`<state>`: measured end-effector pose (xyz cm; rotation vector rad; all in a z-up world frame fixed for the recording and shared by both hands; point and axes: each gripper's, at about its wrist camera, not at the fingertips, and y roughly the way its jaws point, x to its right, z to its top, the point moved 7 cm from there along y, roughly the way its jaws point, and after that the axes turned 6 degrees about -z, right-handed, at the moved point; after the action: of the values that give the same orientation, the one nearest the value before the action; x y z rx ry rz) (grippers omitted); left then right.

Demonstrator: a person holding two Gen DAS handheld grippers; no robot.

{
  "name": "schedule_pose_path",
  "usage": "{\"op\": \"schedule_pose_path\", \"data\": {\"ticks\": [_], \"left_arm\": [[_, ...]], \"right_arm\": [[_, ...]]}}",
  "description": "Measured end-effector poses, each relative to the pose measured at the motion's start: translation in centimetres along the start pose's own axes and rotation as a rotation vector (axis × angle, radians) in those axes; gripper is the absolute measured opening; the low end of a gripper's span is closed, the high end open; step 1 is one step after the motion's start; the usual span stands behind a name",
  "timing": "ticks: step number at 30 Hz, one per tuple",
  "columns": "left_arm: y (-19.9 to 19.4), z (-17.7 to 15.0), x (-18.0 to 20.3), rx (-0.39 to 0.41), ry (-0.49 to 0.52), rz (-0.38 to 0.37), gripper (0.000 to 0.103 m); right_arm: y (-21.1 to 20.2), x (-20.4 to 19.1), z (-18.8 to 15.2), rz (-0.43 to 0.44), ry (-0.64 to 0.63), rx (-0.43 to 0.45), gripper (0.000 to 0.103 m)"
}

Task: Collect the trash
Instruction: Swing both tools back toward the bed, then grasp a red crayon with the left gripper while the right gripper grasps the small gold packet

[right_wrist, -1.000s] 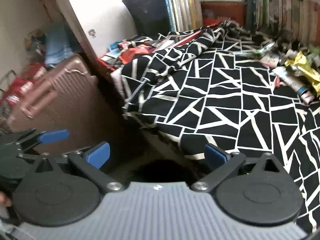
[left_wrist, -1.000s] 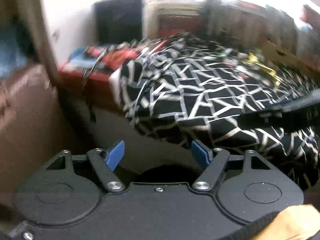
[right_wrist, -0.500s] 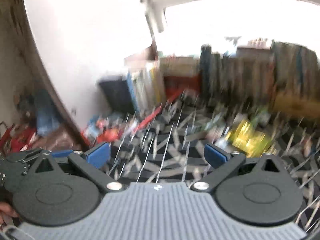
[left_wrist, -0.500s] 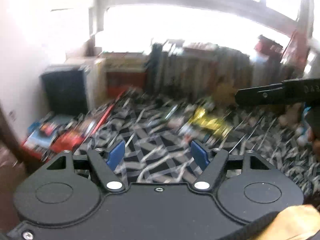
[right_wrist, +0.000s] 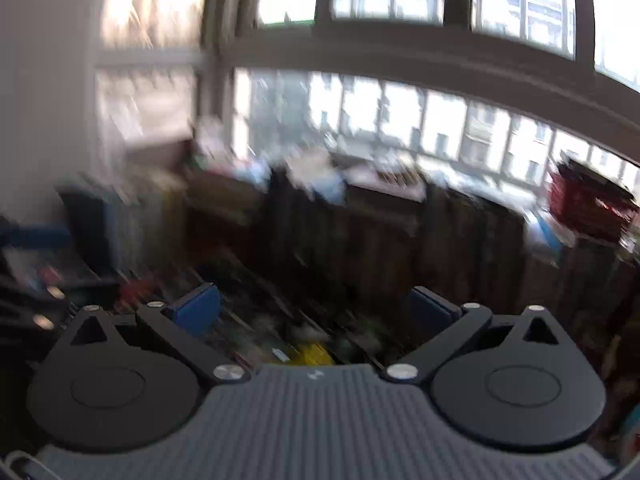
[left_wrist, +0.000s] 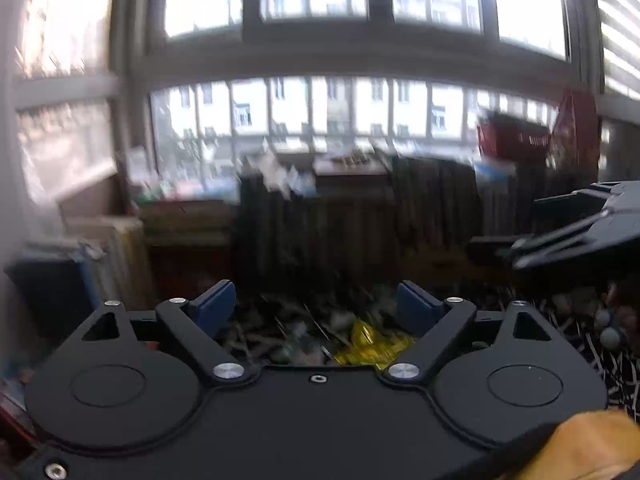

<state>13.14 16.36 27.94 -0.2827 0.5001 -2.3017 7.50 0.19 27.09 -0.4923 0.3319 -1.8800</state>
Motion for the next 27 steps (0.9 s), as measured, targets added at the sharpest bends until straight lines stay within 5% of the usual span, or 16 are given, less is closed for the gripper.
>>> {"op": "schedule_pose_path", "data": {"ticks": [3,6,14,16,23,27], "left_arm": [[4.7,-3.5,0.1,-0.081,-0.019,-0.012,0.087],[9.7,-7.1,-0.2,-0.149,-0.036,-0.002,0.087],[21.0,-16.5,-1.5,-0.339,0.024,0.041,0.069],[22.3,-18.1,-1.7,-0.364,0.036,0.056,0.069],[25.8,-20.2,-1.7,-0.405,-0.009,0.068,0.069],[26.3,-20.3,-1.6,-0.412,-0.018,0.074,0.069]], "right_arm": [[4.1,0.7,-4.2,-0.047,0.009,-0.102,0.103],[7.7,0.7,-8.4,0.000,0.056,-0.190,0.103],[16.7,2.8,-19.3,-0.102,0.111,-0.269,0.103],[17.9,3.9,-21.0,-0.122,0.122,-0.273,0.096],[19.5,4.1,-21.8,-0.031,0.133,-0.267,0.091],[20.9,2.9,-21.6,0.012,0.055,-0.253,0.099]]}}
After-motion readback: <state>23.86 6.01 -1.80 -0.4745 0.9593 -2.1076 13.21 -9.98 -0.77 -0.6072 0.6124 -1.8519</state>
